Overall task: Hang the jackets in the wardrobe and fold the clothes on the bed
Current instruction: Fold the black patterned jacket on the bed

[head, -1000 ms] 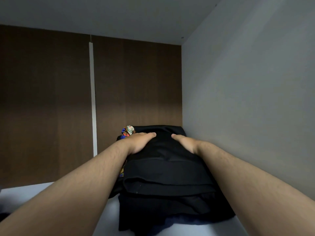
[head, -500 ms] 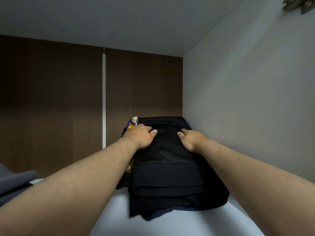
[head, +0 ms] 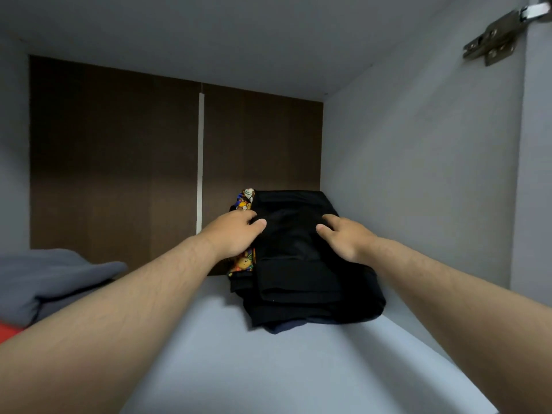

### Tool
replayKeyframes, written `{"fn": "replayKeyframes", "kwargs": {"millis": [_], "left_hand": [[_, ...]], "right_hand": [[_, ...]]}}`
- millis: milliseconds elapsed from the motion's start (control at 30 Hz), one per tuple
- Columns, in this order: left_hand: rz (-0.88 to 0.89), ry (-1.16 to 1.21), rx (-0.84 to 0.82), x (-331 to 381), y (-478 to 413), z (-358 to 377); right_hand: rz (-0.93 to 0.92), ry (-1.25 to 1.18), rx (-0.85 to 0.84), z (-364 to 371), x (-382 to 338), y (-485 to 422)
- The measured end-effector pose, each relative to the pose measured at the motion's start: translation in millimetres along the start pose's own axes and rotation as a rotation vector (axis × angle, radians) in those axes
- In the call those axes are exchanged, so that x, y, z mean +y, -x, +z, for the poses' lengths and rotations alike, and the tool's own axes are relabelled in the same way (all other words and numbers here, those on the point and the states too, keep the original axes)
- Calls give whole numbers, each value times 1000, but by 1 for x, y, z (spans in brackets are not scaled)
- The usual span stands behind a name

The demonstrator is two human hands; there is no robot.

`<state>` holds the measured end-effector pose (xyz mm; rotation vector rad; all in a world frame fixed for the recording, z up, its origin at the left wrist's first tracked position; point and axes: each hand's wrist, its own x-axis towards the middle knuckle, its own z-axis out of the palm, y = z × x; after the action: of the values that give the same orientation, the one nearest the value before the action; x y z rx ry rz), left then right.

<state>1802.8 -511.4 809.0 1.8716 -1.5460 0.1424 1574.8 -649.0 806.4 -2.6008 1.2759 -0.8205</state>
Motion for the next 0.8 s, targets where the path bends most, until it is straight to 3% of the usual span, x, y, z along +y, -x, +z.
{"fn": "replayKeyframes", "kwargs": {"millis": [167, 367, 567, 800], "left_hand": [[-9, 54, 28, 0, 35, -16], [-46, 338, 100, 17, 101, -30], [-113, 208, 83, 41, 182, -53], [-208, -95, 94, 93, 289, -66]], "right_hand": [[-33, 30, 46, -5, -3, 42], [-4, -243, 80, -29, -5, 99], [-66, -319, 15, -45, -8, 158], [-254, -81, 2, -48, -17, 242]]}}
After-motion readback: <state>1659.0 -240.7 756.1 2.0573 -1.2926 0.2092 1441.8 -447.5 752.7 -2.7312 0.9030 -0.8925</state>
